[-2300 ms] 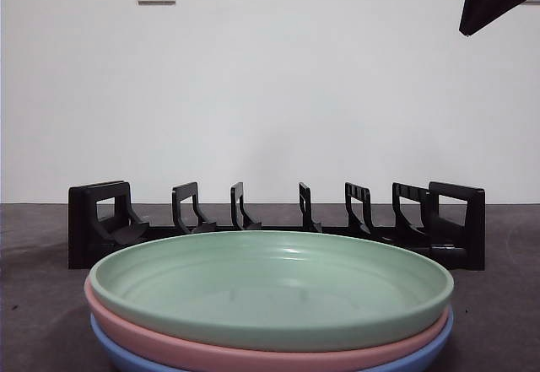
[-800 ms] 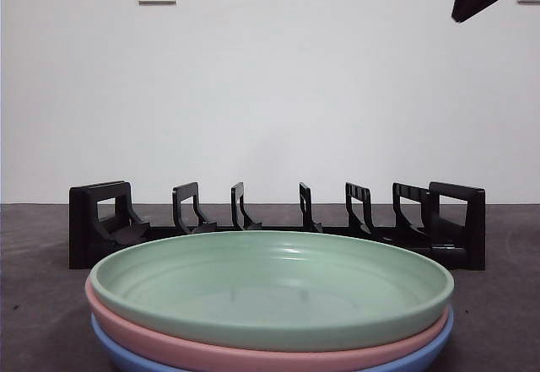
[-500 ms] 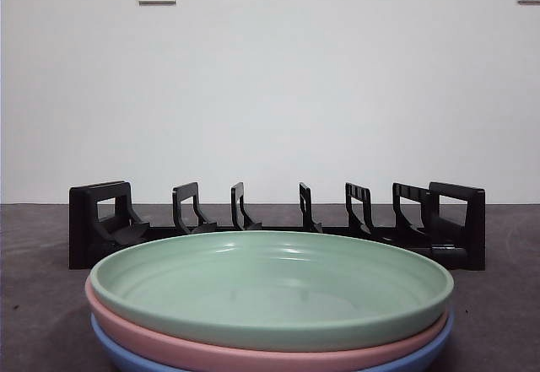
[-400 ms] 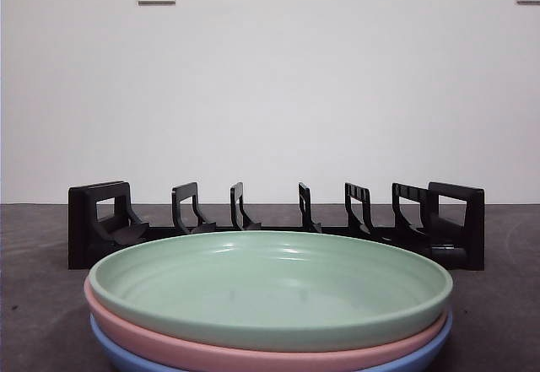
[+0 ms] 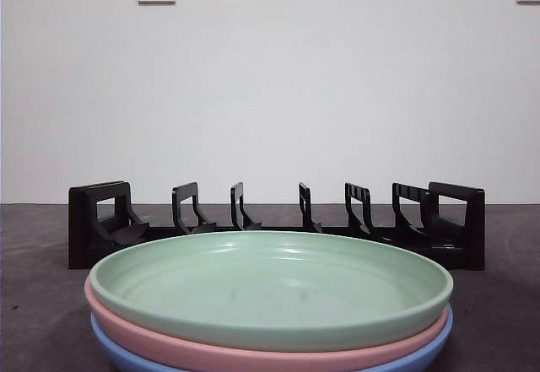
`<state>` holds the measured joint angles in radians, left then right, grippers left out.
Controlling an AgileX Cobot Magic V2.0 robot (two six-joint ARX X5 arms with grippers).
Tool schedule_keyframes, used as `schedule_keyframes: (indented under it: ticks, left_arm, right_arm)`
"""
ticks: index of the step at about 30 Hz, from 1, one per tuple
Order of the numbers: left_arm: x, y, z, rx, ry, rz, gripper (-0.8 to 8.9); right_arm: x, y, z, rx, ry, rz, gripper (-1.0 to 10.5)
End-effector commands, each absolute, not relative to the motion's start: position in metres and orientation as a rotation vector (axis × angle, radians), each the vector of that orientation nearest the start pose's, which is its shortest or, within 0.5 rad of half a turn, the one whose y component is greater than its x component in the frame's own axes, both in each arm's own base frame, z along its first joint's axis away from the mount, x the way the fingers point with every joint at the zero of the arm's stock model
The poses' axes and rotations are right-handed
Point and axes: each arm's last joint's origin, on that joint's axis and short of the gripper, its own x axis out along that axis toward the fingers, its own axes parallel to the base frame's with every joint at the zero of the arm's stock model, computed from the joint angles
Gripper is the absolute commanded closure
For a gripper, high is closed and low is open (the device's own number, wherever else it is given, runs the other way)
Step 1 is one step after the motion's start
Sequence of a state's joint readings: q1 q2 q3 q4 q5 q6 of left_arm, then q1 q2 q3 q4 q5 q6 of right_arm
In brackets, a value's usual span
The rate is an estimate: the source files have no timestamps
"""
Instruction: Place the plate
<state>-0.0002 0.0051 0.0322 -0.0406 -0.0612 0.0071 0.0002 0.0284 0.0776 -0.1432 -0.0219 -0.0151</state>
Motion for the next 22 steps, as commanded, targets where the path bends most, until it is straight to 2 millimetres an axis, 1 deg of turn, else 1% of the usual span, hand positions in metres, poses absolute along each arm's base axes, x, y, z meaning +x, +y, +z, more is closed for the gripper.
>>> schedule_keyframes:
  ticks: [1, 7, 22]
  left_arm:
    - [0.097, 0.002, 0.165, 0.008, 0.02, 0.064, 8.06]
    - [0.097, 0.002, 0.165, 0.008, 0.021, 0.064, 8.06]
    - [0.097, 0.002, 0.165, 0.008, 0.02, 0.064, 8.06]
  right_arm:
    - [0.094, 0.001, 0.166, 0.007, 0.099, 0.021, 9.3]
    - [0.096, 0.001, 0.151, 0.031, 0.16, 0.025, 9.3]
    - [0.096, 0.001, 0.153, 0.03, 0.147, 0.025, 9.3]
